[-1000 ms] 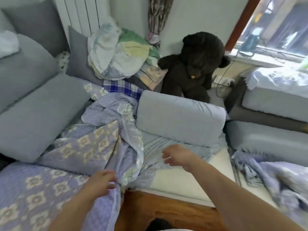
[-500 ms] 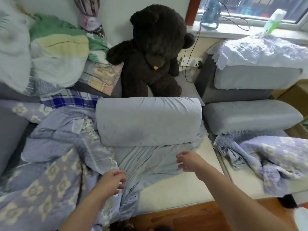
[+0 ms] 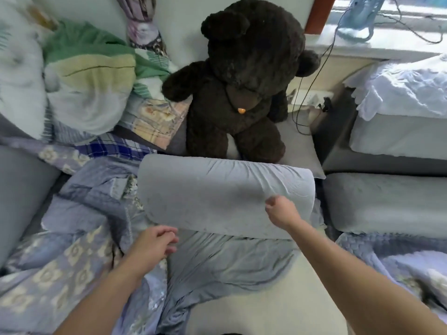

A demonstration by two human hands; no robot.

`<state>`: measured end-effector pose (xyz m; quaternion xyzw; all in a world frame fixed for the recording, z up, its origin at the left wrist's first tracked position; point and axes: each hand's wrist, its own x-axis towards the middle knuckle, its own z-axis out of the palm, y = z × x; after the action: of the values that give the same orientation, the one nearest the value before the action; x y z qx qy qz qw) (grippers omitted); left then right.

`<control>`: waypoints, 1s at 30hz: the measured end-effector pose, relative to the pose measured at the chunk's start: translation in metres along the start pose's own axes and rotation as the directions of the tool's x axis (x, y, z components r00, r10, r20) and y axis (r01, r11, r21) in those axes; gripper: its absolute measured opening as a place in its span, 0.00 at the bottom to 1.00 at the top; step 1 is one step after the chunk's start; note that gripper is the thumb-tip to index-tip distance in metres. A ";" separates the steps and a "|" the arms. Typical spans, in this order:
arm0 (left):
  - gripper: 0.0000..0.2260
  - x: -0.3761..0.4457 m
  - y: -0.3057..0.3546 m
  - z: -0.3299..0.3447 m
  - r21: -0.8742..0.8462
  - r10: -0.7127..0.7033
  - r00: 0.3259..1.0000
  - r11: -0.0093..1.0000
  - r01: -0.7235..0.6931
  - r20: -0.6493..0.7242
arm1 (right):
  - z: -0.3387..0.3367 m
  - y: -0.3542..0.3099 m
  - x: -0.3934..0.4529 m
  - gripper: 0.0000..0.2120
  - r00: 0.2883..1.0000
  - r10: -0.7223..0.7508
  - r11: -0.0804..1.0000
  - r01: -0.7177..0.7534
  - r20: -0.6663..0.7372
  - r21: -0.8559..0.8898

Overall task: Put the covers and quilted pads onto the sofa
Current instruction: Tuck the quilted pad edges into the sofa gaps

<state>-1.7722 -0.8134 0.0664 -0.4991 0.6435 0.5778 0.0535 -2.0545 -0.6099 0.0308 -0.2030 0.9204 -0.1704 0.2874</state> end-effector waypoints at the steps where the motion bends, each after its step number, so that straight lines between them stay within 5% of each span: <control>1: 0.08 -0.007 -0.005 0.006 -0.027 -0.029 0.999 0.999 0.028 -0.025 | -0.014 -0.007 0.025 0.11 0.997 -0.064 0.995 0.061 -0.035 -0.076; 4: 0.09 -0.028 -0.028 0.023 -0.076 -0.147 0.986 0.987 0.141 -0.077 | -0.049 -0.018 0.100 0.17 0.985 -0.170 0.954 0.155 -0.037 -0.257; 8: 0.07 -0.056 -0.045 0.029 -0.179 -0.345 0.932 0.930 0.322 -0.113 | -0.063 -0.005 0.169 0.28 0.993 -0.057 0.925 0.092 0.105 -0.370; 12: 0.06 -0.072 -0.052 0.029 -0.244 -0.453 0.873 0.881 0.406 -0.179 | -0.029 0.003 0.171 0.39 0.982 -0.115 0.903 0.165 0.146 -0.398; 15: 0.06 -0.071 -0.053 0.032 -0.259 -0.470 0.862 0.871 0.418 -0.188 | -0.013 0.007 0.149 0.38 0.970 -0.211 0.870 0.242 0.119 -0.431; 18: 0.07 -0.061 -0.047 0.046 -0.238 -0.412 0.890 0.900 0.365 -0.196 | -0.005 0.018 0.115 0.30 0.944 -0.287 0.846 0.330 0.163 -0.419; 23: 0.08 -0.048 -0.040 0.074 -0.034 -0.249 0.963 0.968 0.247 -0.107 | 0.059 0.064 0.020 0.11 0.875 -0.465 0.849 0.398 -0.133 -0.347; 26: 0.06 -0.034 -0.042 0.074 0.112 -0.096 0.987 0.987 0.111 -0.131 | 0.079 0.074 -0.002 0.09 0.824 -0.511 0.846 0.431 -0.246 -0.313; 30: 0.19 -0.016 -0.046 0.073 0.417 0.124 0.991 0.899 -0.130 0.041 | 0.088 0.079 -0.018 0.03 0.791 -0.549 0.830 0.480 -0.270 -0.283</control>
<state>-1.7690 -0.7385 0.0214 -0.4290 0.7833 0.4320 0.1258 -2.0100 -0.5504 -0.0628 -0.4422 0.8771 -0.1818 0.0447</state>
